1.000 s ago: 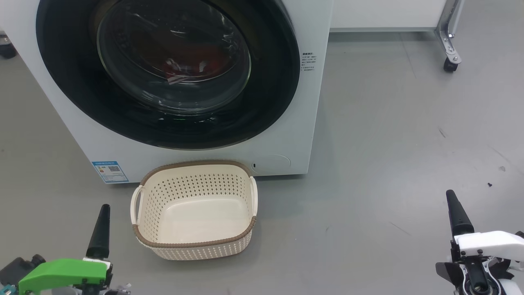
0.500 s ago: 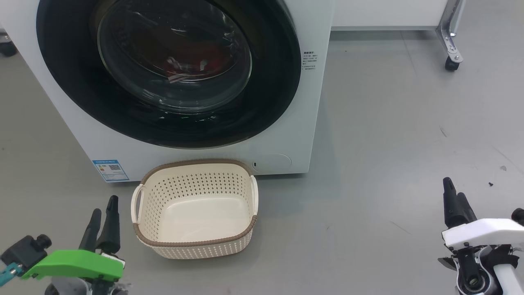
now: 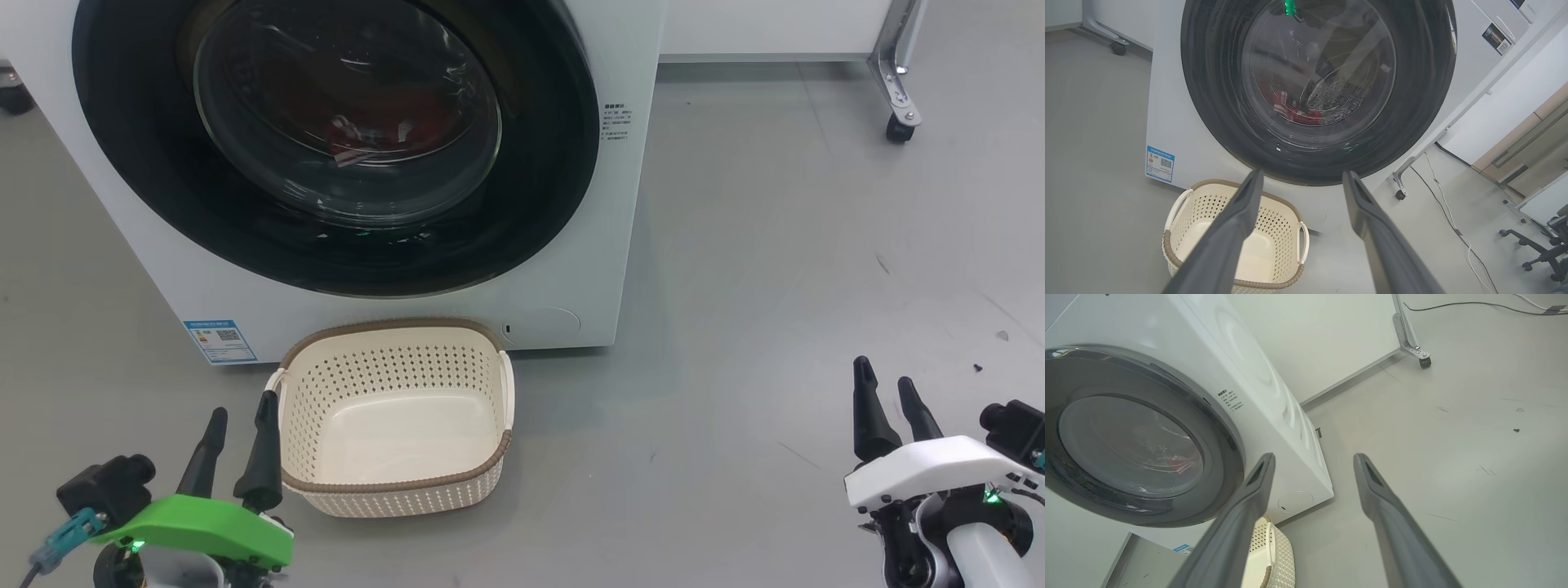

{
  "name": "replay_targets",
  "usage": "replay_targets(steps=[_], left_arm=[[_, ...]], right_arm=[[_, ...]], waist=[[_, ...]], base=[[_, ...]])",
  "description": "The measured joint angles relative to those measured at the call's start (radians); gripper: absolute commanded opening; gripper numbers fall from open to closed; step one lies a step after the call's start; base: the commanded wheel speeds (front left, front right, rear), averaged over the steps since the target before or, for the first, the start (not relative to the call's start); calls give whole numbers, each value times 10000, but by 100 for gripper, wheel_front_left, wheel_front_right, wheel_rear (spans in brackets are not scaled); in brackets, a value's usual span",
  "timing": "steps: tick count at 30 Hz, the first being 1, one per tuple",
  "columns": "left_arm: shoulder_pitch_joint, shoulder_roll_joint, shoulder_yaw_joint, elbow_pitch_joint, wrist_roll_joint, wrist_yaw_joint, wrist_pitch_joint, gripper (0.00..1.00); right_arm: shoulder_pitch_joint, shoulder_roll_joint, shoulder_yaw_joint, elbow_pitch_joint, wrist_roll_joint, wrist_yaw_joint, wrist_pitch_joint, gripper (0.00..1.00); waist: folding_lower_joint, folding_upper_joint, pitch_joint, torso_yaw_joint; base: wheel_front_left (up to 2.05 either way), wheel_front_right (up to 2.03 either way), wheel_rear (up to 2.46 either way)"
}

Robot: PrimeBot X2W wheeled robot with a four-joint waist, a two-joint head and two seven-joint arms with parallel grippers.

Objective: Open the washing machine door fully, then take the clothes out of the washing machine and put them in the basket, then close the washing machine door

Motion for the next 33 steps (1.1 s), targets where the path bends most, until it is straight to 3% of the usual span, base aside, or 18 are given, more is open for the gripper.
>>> replay_targets(steps=[33], left_arm=[[8,-159,-600,240,4205,698,-1057,100]], right_arm=[[2,2,963,155,-4259,-414,-1064,100]], waist=[[0,0,7,-4]], base=[[0,0,0]])
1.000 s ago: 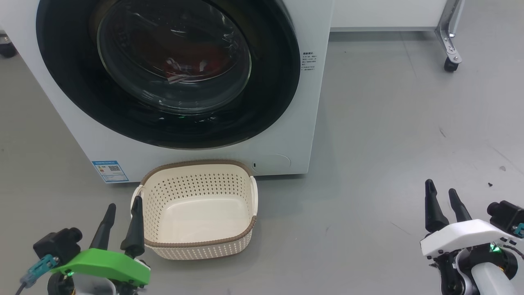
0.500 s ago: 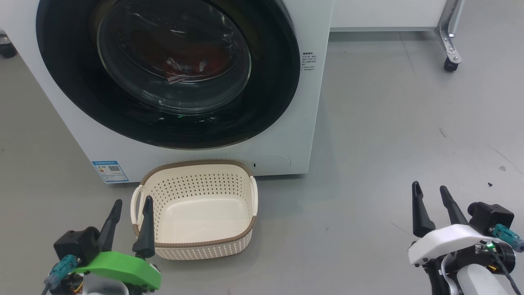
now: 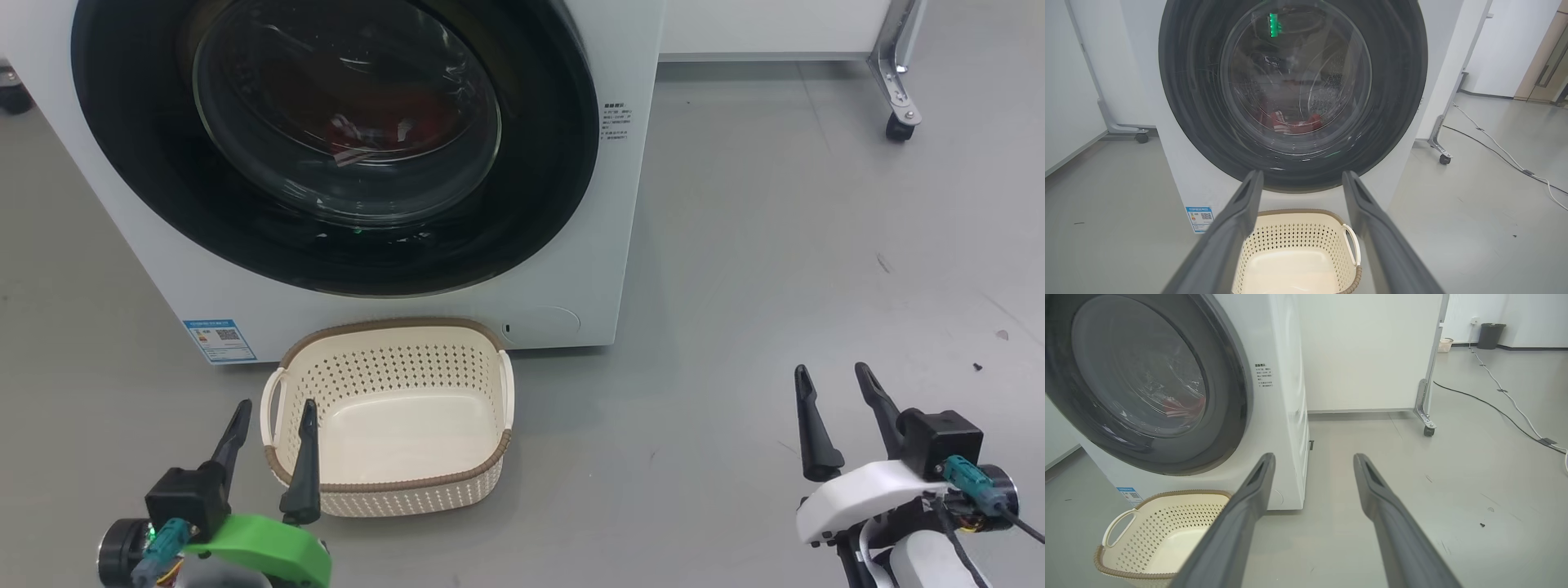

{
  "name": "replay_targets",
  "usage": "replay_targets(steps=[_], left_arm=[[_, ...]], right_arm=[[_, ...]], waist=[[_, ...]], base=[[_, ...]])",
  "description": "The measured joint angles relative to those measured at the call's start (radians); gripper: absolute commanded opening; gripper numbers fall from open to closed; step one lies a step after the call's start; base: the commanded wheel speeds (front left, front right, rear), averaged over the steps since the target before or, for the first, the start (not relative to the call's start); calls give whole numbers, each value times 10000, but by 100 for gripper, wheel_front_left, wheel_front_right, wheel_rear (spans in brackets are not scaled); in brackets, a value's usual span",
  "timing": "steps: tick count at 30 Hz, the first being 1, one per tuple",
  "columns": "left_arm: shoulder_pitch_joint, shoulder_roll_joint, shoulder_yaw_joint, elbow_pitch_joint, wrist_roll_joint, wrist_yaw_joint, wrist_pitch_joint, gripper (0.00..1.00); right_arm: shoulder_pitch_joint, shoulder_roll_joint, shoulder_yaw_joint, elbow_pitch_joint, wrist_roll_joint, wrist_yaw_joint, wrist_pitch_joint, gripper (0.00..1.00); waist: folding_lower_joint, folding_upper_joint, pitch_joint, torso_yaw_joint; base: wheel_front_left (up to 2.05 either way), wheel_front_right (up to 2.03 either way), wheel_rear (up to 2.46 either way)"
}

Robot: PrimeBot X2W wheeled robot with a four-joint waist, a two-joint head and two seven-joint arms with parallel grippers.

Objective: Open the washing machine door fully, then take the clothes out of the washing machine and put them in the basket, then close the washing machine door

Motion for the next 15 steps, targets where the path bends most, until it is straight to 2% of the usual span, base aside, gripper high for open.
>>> replay_targets(steps=[11,15], left_arm=[[-1,-82,-173,134,1233,90,-347,100],[-2,-92,-146,242,1237,92,-349,100]], right_arm=[[-1,10,134,113,-1319,-75,-307,100],[-1,31,96,128,-1360,-81,-309,100]], waist=[[0,0,26,-1],[0,0,29,1]], base=[[0,0,0],[0,0,0]])
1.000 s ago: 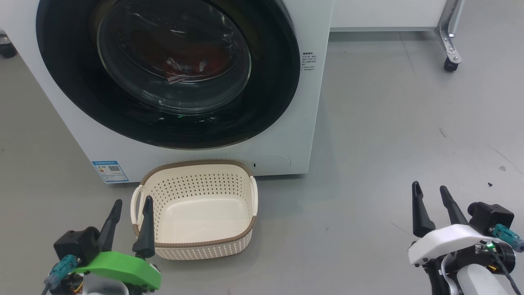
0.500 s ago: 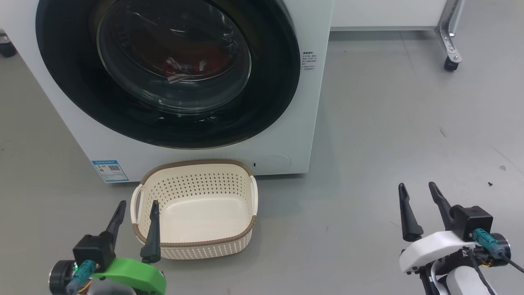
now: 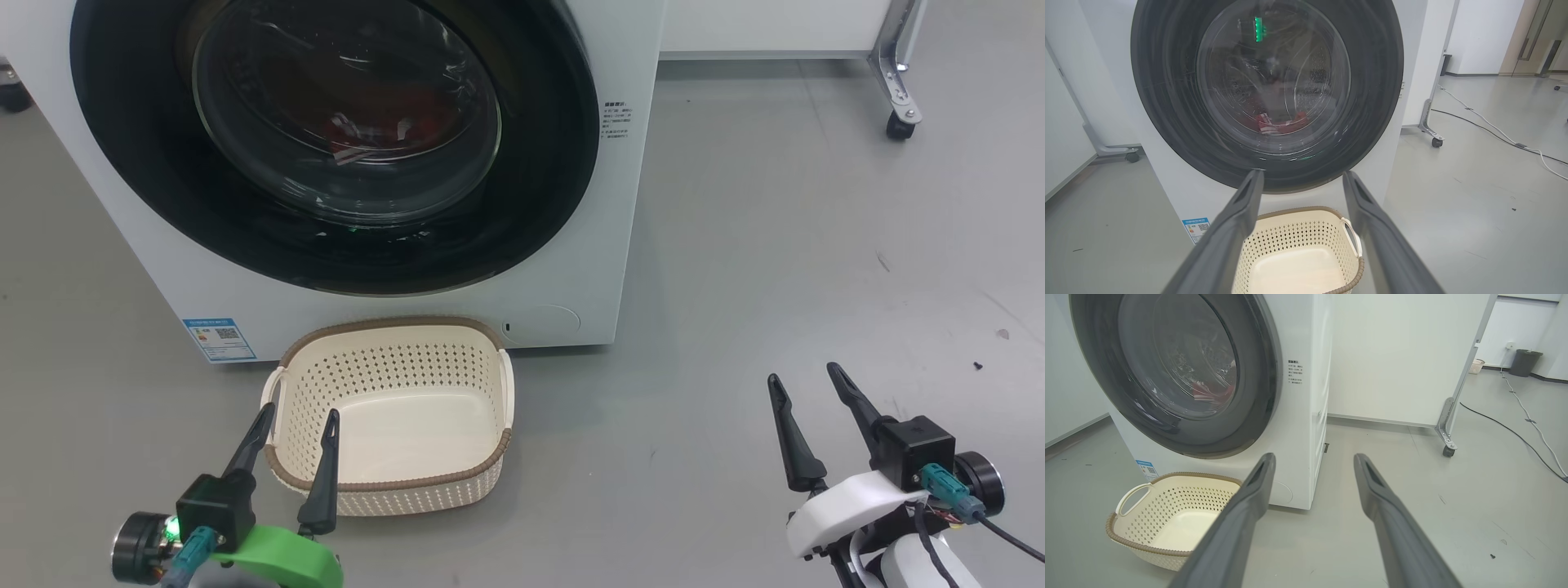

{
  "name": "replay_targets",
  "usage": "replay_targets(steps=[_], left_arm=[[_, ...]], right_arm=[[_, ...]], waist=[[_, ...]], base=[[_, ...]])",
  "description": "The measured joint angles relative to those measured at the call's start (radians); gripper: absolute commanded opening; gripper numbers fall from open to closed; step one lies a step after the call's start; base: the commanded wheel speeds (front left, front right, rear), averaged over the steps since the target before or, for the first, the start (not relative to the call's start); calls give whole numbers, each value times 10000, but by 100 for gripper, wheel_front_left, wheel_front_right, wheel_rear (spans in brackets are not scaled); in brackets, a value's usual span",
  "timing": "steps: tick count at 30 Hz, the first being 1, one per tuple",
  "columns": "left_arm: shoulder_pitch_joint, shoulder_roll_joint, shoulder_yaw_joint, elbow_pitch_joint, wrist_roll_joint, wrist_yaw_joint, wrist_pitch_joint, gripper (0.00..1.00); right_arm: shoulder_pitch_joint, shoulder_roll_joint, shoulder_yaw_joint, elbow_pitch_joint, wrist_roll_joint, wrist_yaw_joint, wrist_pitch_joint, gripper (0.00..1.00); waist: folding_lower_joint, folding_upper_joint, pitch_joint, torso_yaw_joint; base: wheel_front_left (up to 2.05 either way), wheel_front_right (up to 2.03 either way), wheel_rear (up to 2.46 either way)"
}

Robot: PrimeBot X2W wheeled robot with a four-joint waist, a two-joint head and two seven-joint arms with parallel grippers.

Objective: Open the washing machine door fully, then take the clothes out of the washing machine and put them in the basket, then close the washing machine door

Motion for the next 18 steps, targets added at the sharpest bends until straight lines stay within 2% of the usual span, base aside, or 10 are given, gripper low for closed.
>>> replay_targets(steps=[18], left_arm=[[-7,-102,217,343,-2,6,0,100]], right_arm=[[0,138,-272,138,-92,29,-31,100]], waist=[[0,0,14,10]], base=[[0,0,0]])
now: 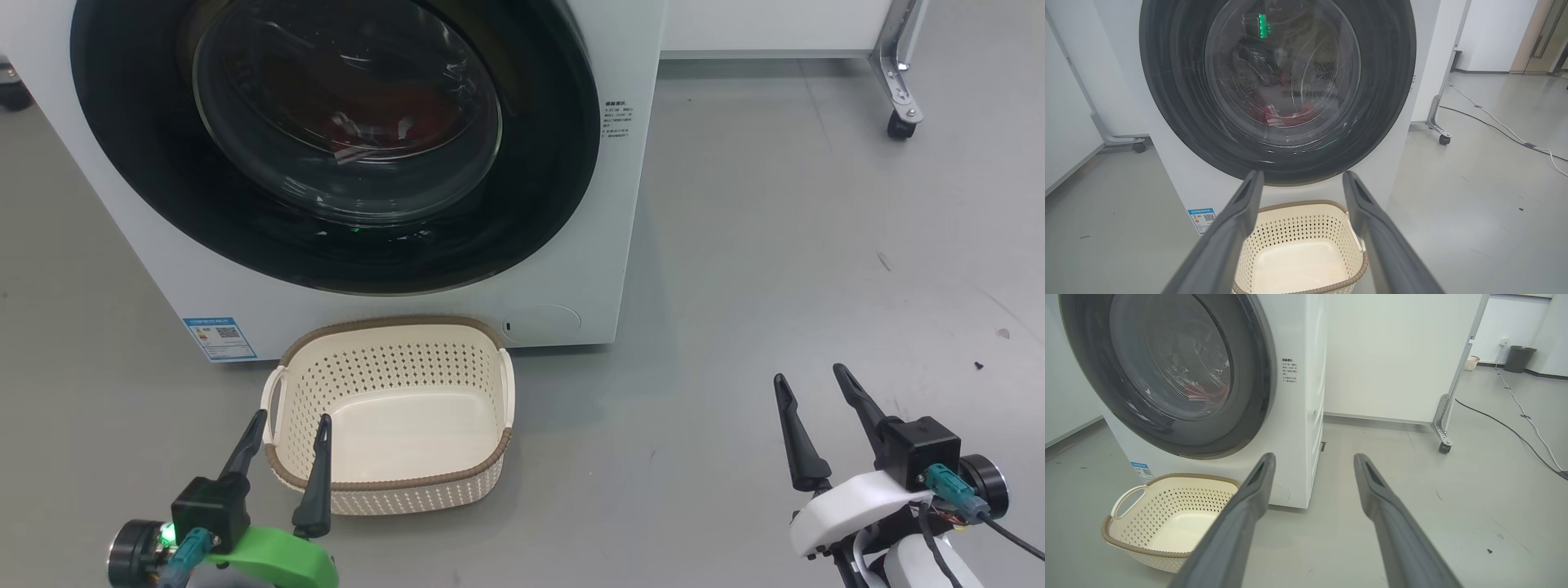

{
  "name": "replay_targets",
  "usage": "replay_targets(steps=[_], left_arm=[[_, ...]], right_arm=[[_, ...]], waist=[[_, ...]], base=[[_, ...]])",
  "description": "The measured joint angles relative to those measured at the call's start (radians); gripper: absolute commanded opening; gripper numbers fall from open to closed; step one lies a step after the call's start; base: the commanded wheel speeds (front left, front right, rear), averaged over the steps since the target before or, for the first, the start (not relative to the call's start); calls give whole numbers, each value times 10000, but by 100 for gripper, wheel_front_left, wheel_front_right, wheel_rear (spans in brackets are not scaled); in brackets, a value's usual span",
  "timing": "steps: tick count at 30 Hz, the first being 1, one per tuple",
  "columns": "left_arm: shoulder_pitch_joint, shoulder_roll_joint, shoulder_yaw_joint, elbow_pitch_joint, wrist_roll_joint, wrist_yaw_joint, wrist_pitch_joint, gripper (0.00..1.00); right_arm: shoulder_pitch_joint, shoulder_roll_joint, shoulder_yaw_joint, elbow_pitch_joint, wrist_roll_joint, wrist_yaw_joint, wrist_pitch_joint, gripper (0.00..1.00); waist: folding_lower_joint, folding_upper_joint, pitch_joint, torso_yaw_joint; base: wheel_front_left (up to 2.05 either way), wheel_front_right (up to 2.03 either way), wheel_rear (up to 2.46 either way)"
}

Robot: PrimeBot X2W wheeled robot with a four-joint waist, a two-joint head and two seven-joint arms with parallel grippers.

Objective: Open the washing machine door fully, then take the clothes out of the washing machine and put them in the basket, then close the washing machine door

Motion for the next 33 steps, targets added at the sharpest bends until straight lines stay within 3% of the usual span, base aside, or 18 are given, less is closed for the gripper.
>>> replay_targets(steps=[1,2,3,4,17,25,31,33], left_arm=[[-2,-10,6,21,0,0,0,100],[-4,-10,6,31,0,0,0,100],[-8,-10,6,35,0,0,0,100],[-15,-12,6,36,2,0,0,100],[-114,-46,48,-6,144,-4,0,100],[-378,-84,67,-159,263,-8,0,100],[-514,-159,46,-290,314,-19,-15,100],[-667,-213,67,-349,326,-19,-15,100]], right_arm=[[0,12,-21,0,-2,65,0,100],[0,19,-31,0,-12,65,0,45],[0,33,-44,4,-54,67,0,7],[0,46,-50,12,-73,71,0,0],[-50,151,-222,-65,-84,337,-13,0],[-506,512,-646,-173,539,558,-40,0],[-884,894,-1237,-146,1908,796,-40,0],[-1146,986,-1611,44,2957,865,-42,0]], waist=[[0,0,5,1],[0,0,8,2],[0,0,11,3],[0,0,14,4],[0,0,188,43],[0,0,551,106],[0,0,842,177],[0,0,1043,237]], base=[[0,0,0],[0,0,0],[0,0,0],[0,0,0],[0,0,0],[0,0,0],[0,0,0],[0,0,0]])
